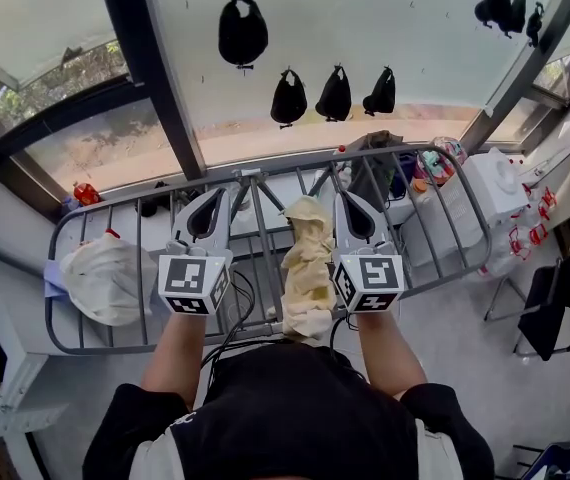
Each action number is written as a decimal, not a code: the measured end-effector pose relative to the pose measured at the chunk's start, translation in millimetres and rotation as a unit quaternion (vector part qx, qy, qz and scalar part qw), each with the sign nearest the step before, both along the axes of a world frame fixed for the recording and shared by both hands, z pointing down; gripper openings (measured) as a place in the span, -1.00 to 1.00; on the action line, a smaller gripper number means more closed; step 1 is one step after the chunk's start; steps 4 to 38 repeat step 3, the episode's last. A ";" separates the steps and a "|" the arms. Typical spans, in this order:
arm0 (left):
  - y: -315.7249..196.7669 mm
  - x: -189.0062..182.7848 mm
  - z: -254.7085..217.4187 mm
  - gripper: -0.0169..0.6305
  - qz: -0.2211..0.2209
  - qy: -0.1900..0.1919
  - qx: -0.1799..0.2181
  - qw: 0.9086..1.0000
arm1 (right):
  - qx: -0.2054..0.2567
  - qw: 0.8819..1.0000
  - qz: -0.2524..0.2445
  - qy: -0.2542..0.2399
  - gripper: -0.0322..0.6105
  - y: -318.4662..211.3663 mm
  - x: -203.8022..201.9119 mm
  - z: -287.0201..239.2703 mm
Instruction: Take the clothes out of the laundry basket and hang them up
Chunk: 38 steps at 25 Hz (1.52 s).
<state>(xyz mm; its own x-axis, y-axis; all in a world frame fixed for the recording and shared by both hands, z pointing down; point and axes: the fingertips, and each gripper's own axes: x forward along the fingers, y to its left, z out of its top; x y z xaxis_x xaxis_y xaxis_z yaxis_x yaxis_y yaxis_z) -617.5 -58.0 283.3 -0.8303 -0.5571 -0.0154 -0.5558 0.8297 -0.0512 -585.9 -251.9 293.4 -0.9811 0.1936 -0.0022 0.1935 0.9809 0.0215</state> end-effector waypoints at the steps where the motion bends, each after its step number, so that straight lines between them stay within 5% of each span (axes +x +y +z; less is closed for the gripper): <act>1: -0.3 0.5 -0.1 -0.92 0.000 0.000 -0.001 1.000 | 0.000 1.000 0.000 0.000 -0.86 -0.1 0.2 0.1; 38: -0.2 1.1 -0.6 -0.92 -0.001 -0.002 -0.002 1.000 | 0.000 1.000 -0.001 0.000 -0.86 -0.1 0.5 0.0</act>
